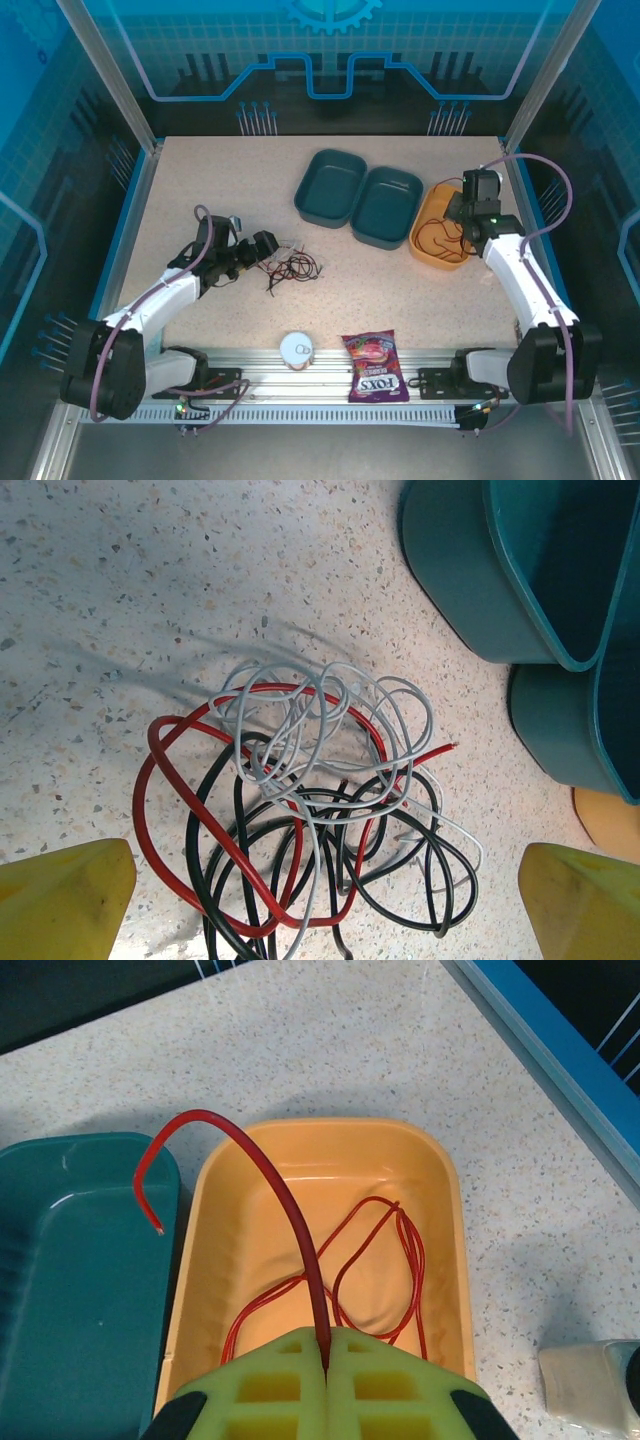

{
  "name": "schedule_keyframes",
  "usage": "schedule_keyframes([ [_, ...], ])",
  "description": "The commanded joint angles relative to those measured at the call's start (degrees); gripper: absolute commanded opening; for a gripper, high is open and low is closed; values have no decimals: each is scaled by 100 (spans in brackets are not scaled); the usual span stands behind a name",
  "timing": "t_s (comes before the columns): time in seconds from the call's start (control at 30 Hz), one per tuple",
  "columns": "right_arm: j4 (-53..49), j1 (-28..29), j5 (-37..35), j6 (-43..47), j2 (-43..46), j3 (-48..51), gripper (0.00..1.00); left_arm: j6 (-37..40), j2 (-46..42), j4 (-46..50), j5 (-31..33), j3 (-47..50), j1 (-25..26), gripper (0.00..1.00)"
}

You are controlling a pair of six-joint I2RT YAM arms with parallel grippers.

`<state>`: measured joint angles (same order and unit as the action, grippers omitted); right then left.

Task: Untangle the cables

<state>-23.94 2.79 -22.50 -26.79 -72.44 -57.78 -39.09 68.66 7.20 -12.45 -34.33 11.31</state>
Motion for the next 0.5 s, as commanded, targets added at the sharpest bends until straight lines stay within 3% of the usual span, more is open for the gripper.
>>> schedule_keyframes([
  [0.0, -113, -95, -157, -245, -267, -114, 0, -37, -106, 117, 6, 64, 35, 99],
  [0.47, -895, -110, -454, -701, -1670, -846, 0, -46, -122, 138, 9, 102, 36, 99],
])
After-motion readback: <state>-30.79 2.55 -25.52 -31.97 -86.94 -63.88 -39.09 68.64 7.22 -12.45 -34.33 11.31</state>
